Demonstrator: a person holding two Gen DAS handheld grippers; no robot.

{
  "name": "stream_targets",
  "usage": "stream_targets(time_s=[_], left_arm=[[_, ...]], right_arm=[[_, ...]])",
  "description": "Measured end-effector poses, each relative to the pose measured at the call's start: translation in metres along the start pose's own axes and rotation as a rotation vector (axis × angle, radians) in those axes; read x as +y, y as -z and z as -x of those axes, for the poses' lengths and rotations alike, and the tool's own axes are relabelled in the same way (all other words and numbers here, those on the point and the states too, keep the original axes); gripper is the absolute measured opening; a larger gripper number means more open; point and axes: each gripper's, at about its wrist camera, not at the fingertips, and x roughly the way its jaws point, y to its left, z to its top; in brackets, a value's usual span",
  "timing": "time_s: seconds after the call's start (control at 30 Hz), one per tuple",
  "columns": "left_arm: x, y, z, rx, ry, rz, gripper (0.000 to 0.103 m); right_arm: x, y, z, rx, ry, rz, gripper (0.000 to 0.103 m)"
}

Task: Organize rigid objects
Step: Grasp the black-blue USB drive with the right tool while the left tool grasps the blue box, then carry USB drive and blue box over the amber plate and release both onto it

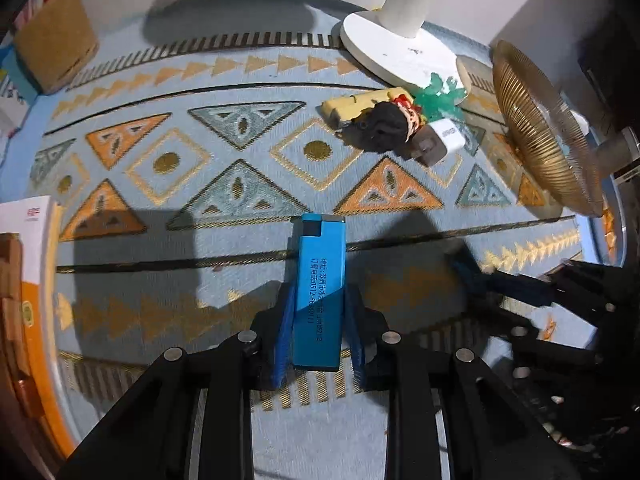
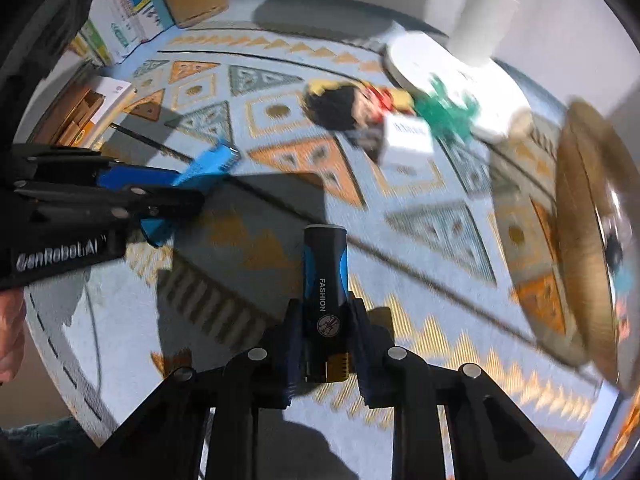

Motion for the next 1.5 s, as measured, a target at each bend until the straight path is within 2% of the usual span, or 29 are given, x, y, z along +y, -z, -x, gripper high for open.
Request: stream_targets(time_s=[0.03,0.07,0.1,0.13,0.2,0.27,0.3,0.33,0.37,0.43,0.47,0.5,0.57,0.67,0.77,0.87,0.93,1.07,1.2,1.4,1.5], left_arm=[[-0.005,0.005,0.002,0.002,-0.021,-0.014,0.022],[-0.010,0.005,0.001,0.005,-0.044,-0.030,0.028],[-0.015,0.006,-0.001,0.005,-0.045,-0.037,0.039],[-0.020,0.005,-0.002,0.006,-0.044,-0.043,0.043],[-0.028,0.004,-0.005,-0.010,-0.090,-0.071,0.044],[-0.038,0.003,-0.010,-0.026,-0.133,-0.108,0.041],[-0.042,0.002,-0.011,-0.034,-0.146,-0.123,0.029],[-0.045,0.002,-0.010,-0.040,-0.147,-0.142,0.020],[-0.045,0.001,-0.009,-0.034,-0.130,-0.145,0.021],[-0.047,0.001,-0.006,-0.037,-0.122,-0.146,0.021],[-0.050,0.000,-0.004,-0.039,-0.108,-0.140,0.021],[-0.051,0.000,0.002,-0.045,-0.066,-0.118,0.021],[-0.052,-0.004,0.016,-0.067,0.000,-0.080,0.021],[-0.061,-0.012,0.039,-0.110,0.050,-0.069,0.021],[-0.079,-0.018,0.072,-0.173,0.106,-0.104,0.021],[-0.107,-0.021,0.095,-0.218,0.135,-0.150,0.021],[-0.121,-0.026,0.104,-0.238,0.165,-0.175,0.021],[-0.150,-0.034,0.128,-0.296,0.211,-0.247,0.021],[-0.191,-0.045,0.155,-0.379,0.259,-0.324,0.021],[-0.238,-0.063,0.167,-0.444,0.312,-0.377,0.021],[-0.252,-0.073,0.156,-0.441,0.290,-0.382,0.021]], right_arm=[[-0.004,0.007,0.002,0.010,0.004,-0.016,0.022],[-0.008,0.012,0.004,0.019,0.000,-0.030,0.022],[-0.012,0.017,0.005,0.028,-0.010,-0.047,0.022],[-0.014,0.019,0.005,0.032,-0.015,-0.059,0.023],[-0.015,0.020,0.005,0.030,-0.020,-0.081,0.027],[-0.008,0.016,0.005,0.022,0.015,-0.056,0.028],[-0.004,0.014,0.004,0.015,0.024,-0.047,0.028],[-0.003,0.013,0.005,0.005,0.015,-0.049,0.023],[-0.004,0.013,0.005,0.004,-0.004,-0.054,0.023],[-0.005,0.013,0.005,0.006,-0.061,-0.068,0.023],[-0.009,0.014,0.007,0.010,-0.116,-0.094,0.023],[-0.015,0.015,0.010,0.009,-0.169,-0.127,0.023],[-0.034,0.016,0.022,-0.012,-0.316,-0.209,0.023],[-0.059,0.017,0.052,-0.087,-0.435,-0.284,0.023],[-0.088,0.023,0.082,-0.159,-0.530,-0.363,0.023],[-0.109,0.028,0.108,-0.223,-0.566,-0.415,0.022],[-0.121,0.027,0.133,-0.291,-0.539,-0.426,0.022],[-0.146,0.034,0.184,-0.423,-0.426,-0.452,0.022],[-0.198,0.053,0.240,-0.546,-0.249,-0.479,0.023],[-0.259,0.079,0.278,-0.607,-0.017,-0.557,0.023],[-0.275,0.081,0.273,-0.579,0.009,-0.576,0.023]])
